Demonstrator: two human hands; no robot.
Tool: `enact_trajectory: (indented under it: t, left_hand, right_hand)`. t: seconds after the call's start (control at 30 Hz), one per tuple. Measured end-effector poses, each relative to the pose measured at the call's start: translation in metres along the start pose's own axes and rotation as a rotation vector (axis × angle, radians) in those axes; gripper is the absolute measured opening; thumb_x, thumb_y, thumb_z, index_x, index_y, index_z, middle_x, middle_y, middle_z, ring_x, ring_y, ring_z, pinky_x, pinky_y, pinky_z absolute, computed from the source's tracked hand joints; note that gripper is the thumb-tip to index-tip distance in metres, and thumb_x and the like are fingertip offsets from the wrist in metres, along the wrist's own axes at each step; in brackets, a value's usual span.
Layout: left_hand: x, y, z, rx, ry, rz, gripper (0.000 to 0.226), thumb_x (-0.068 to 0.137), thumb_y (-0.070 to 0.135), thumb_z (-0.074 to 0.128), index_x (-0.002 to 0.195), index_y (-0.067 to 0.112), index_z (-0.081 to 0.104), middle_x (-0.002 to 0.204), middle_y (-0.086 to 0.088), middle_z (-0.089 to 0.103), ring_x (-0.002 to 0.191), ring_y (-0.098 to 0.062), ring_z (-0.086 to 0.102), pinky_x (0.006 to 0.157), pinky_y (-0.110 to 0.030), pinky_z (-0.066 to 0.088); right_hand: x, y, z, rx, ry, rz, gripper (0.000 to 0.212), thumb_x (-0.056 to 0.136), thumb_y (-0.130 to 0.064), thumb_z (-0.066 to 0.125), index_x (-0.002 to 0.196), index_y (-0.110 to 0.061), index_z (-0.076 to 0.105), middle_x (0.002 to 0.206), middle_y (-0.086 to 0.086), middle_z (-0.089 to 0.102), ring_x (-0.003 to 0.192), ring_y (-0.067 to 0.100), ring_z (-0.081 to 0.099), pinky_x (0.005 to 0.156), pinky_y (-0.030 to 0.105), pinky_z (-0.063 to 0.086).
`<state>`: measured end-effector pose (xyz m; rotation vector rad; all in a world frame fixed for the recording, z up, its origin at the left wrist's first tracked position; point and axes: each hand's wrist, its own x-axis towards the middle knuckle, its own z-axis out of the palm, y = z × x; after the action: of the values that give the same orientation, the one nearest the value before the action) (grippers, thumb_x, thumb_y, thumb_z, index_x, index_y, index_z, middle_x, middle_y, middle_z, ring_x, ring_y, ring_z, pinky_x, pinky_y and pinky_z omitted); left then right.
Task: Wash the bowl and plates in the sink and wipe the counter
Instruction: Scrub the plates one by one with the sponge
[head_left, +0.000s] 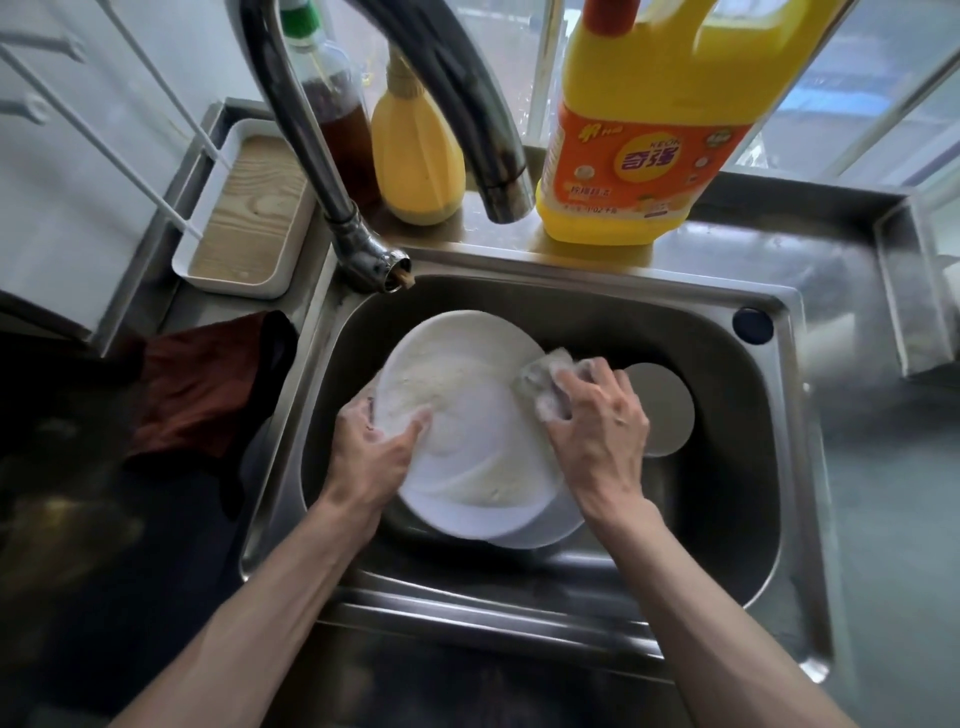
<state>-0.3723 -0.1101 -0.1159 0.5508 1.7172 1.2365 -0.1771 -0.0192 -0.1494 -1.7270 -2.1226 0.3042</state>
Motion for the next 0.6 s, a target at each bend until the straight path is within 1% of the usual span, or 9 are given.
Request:
enact_trajectory:
  t: [0.07, 0.13, 0.17, 0.23, 0.3, 0.33, 0.4, 0.47, 0.6]
  left_hand:
    - [-0.001, -0.001, -0.003, -0.042, 0.029, -0.009, 0.035, 0.090, 0.007, 0.076, 0.122, 0.017, 0.067, 0.107, -0.003, 0.076, 0.094, -0.019, 0.076, 0.071, -0.033, 0.064]
    - [-0.004, -0.005, -0.002, -0.103, 0.035, -0.050, 0.035, 0.089, 0.007, 0.076, 0.120, 0.018, 0.067, 0.106, -0.004, 0.077, 0.093, -0.021, 0.077, 0.071, -0.032, 0.064]
    - [-0.005, -0.006, -0.001, -0.126, 0.027, -0.068, 0.036, 0.088, 0.007, 0.077, 0.121, 0.018, 0.067, 0.107, -0.004, 0.077, 0.095, -0.021, 0.077, 0.072, -0.033, 0.064]
    - [-0.008, -0.008, 0.000, -0.151, -0.002, -0.080, 0.040, 0.087, 0.008, 0.078, 0.124, 0.015, 0.066, 0.110, -0.006, 0.077, 0.097, -0.023, 0.076, 0.076, -0.035, 0.064]
    - [-0.009, -0.009, 0.000, -0.154, -0.056, -0.084, 0.042, 0.085, 0.008, 0.079, 0.125, 0.012, 0.067, 0.110, -0.008, 0.077, 0.099, -0.025, 0.076, 0.077, -0.035, 0.063]
    - [-0.009, -0.008, -0.002, -0.155, -0.105, -0.102, 0.043, 0.084, 0.008, 0.079, 0.125, 0.011, 0.067, 0.111, -0.009, 0.077, 0.100, -0.026, 0.076, 0.078, -0.035, 0.063]
    - [-0.008, -0.004, -0.009, -0.120, -0.235, -0.153, 0.047, 0.080, 0.011, 0.081, 0.125, 0.009, 0.067, 0.112, -0.010, 0.077, 0.103, -0.028, 0.075, 0.084, -0.036, 0.063]
    - [-0.005, 0.003, -0.019, -0.045, -0.346, -0.183, 0.048, 0.079, 0.014, 0.081, 0.124, 0.009, 0.067, 0.111, -0.011, 0.077, 0.104, -0.027, 0.075, 0.087, -0.036, 0.062]
    - [0.010, 0.015, -0.020, 0.054, -0.373, -0.169, 0.029, 0.090, 0.022, 0.074, 0.117, 0.009, 0.072, 0.103, -0.012, 0.079, 0.096, -0.030, 0.076, 0.076, -0.032, 0.063]
  right_hand:
    - [-0.008, 0.006, 0.002, 0.085, -0.054, 0.073, 0.030, 0.082, -0.024, 0.080, 0.111, -0.022, 0.076, 0.109, 0.003, 0.062, 0.098, 0.027, 0.055, 0.080, 0.048, 0.055]
    - [-0.009, 0.006, -0.002, 0.255, -0.089, 0.147, 0.034, 0.084, -0.026, 0.078, 0.117, -0.027, 0.071, 0.125, 0.004, 0.054, 0.111, 0.025, 0.049, 0.093, 0.041, 0.049]
    - [-0.006, 0.004, -0.007, 0.367, -0.103, 0.186, 0.034, 0.085, -0.025, 0.077, 0.118, -0.030, 0.068, 0.131, 0.003, 0.051, 0.113, 0.022, 0.050, 0.094, 0.036, 0.047]
    - [0.002, -0.002, -0.016, 0.555, -0.143, 0.239, 0.034, 0.086, -0.025, 0.076, 0.115, -0.037, 0.063, 0.121, -0.004, 0.061, 0.101, 0.016, 0.062, 0.085, 0.032, 0.052]
    - [0.009, -0.006, -0.024, 0.621, -0.161, 0.255, 0.035, 0.084, -0.025, 0.075, 0.112, -0.041, 0.061, 0.099, -0.010, 0.069, 0.086, 0.013, 0.068, 0.076, 0.036, 0.058]
    - [0.011, -0.006, -0.027, 0.623, -0.159, 0.253, 0.036, 0.082, -0.023, 0.075, 0.111, -0.041, 0.061, 0.093, -0.009, 0.069, 0.081, 0.014, 0.069, 0.073, 0.039, 0.060]
    - [0.015, -0.004, -0.030, 0.618, -0.171, 0.233, 0.038, 0.082, -0.020, 0.076, 0.111, -0.040, 0.062, 0.092, -0.006, 0.069, 0.079, 0.015, 0.069, 0.071, 0.041, 0.061]
    - [0.021, 0.000, -0.032, 0.595, -0.232, 0.180, 0.040, 0.081, -0.017, 0.076, 0.111, -0.039, 0.064, 0.091, -0.005, 0.069, 0.077, 0.015, 0.067, 0.069, 0.038, 0.060]
    - [0.031, 0.004, -0.037, 0.530, -0.402, -0.023, 0.041, 0.080, -0.017, 0.076, 0.111, -0.041, 0.065, 0.091, -0.005, 0.069, 0.079, 0.019, 0.065, 0.071, 0.037, 0.057]
